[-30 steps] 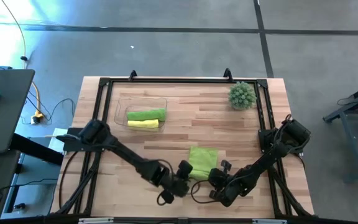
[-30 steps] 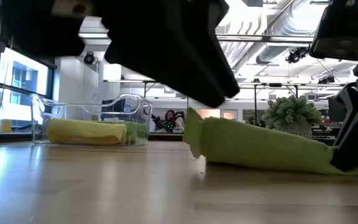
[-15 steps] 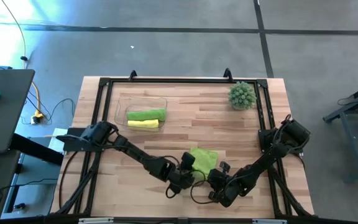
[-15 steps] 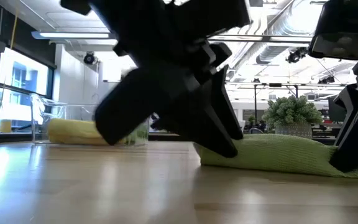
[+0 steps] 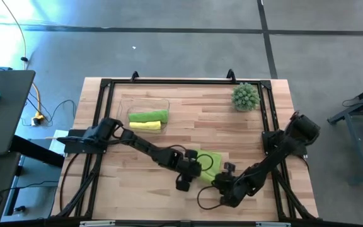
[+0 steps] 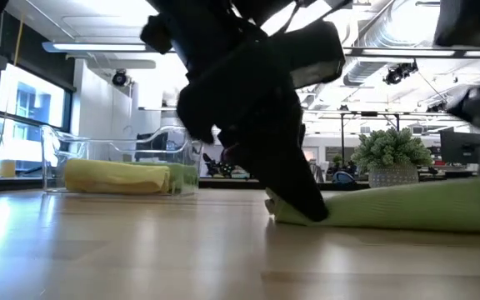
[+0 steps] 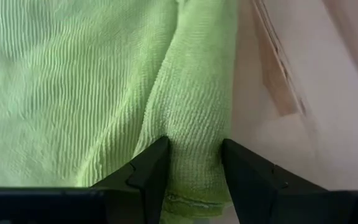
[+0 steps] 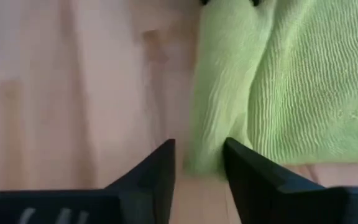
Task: Roll microfiber towels into tight, uniform cylinder then place into a basket
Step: Roll the green towel
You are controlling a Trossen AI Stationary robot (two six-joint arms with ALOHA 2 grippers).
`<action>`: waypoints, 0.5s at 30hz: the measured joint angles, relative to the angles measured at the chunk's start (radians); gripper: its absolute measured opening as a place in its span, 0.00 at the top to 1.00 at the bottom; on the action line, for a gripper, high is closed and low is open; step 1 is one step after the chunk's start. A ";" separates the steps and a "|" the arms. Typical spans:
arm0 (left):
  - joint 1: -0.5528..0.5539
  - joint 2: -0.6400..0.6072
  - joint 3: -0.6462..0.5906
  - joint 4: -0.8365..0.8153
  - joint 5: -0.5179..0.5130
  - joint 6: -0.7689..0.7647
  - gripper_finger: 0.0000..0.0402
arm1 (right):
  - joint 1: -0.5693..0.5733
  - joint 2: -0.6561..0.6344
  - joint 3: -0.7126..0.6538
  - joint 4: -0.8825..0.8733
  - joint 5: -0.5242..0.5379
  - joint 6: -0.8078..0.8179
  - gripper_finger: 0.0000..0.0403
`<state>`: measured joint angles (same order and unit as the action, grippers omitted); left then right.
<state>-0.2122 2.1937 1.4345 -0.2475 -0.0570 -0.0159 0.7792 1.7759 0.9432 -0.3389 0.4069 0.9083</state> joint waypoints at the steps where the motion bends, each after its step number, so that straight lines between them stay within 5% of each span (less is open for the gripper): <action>1: 0.007 0.001 0.000 -0.003 0.024 -0.041 0.65 | 0.000 -0.025 0.000 -0.011 -0.017 -0.030 0.67; 5: 0.032 0.001 -0.002 -0.003 0.139 -0.186 0.65 | 0.016 -0.074 0.002 0.006 -0.024 -0.117 0.64; 15: 0.075 0.003 -0.004 0.002 0.279 -0.340 0.65 | 0.116 0.015 0.005 0.149 0.219 -0.490 0.64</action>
<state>-0.1369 2.1963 1.4307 -0.2451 0.2222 -0.3554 0.8948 1.7913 0.9485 -0.1900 0.6257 0.4186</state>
